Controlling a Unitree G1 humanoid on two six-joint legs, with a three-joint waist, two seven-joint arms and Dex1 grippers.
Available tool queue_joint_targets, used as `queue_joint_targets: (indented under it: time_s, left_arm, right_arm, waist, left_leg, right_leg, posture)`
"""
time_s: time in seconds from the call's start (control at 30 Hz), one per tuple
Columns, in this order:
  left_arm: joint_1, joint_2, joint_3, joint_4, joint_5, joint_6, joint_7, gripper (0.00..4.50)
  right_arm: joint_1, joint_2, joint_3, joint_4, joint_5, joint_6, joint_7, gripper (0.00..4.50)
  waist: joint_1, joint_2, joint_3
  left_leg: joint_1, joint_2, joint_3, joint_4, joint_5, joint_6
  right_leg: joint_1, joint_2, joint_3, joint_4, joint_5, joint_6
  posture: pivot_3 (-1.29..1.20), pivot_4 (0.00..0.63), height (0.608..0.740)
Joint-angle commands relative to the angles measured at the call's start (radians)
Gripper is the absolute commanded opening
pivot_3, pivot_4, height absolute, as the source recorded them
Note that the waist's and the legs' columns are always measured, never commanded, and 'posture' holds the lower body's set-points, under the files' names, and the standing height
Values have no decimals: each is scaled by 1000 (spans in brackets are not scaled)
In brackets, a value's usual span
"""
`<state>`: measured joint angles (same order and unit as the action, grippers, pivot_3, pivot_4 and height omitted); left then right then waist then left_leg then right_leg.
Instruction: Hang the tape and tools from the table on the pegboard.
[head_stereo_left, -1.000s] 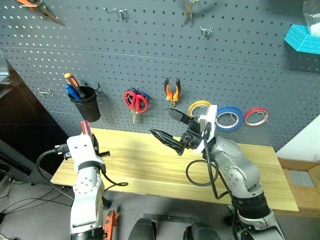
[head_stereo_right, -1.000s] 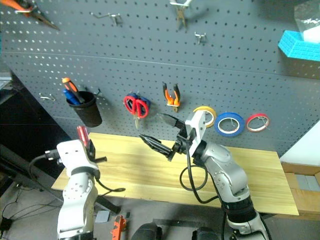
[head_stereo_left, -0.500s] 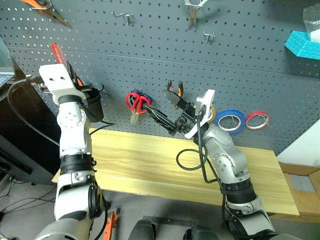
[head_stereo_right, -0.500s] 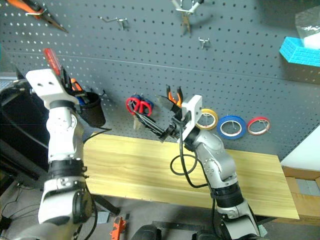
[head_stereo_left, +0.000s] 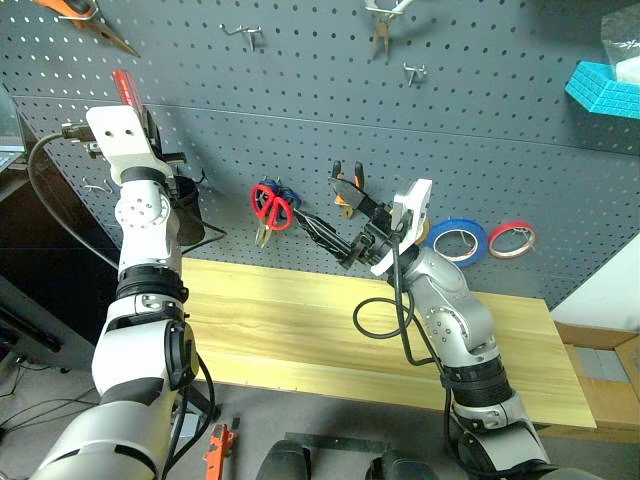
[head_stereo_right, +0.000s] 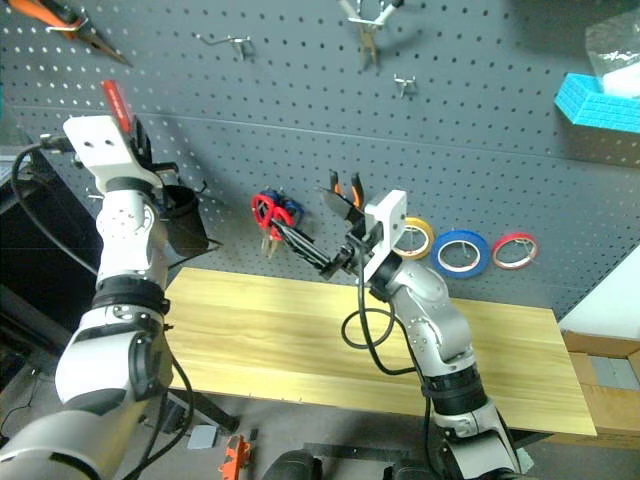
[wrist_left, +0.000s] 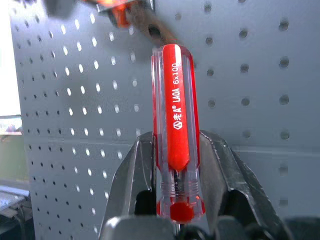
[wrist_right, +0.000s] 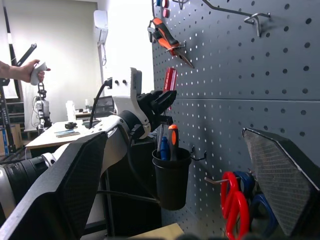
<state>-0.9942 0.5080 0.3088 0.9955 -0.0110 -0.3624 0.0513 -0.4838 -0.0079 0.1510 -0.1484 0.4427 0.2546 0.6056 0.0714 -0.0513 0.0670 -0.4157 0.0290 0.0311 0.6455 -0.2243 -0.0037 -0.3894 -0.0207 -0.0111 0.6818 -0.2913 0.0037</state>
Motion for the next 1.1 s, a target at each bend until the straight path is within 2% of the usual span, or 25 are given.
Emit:
queue_joint_targets:
  time_s: [0.03,0.7,1.1]
  left_arm:
    - [-69,33,-11,36,-1,-47,-14,825]
    - [-163,70,-39,175,2,-84,-35,825]
    - [-136,65,-45,172,-1,-93,-41,825]
  right_arm:
    - [-1,-3,-3,-18,-10,-25,-6,4500]
    - [21,-2,3,-39,-21,-22,-24,4500]
    - [38,-6,0,-54,-21,-18,-41,4500]
  waist:
    - [0,0,0]
    - [-14,-3,-2]
    - [-16,-2,-2]
  left_leg:
    - [0,0,0,0,0,0]
    - [0,0,0,1,0,0]
    - [0,0,0,1,0,0]
  right_leg:
    - [0,0,0,0,0,0]
    - [0,0,-1,1,0,0]
    - [0,0,0,1,0,0]
  posture:
    - [109,0,740]
    - [111,13,740]
    - [117,36,740]
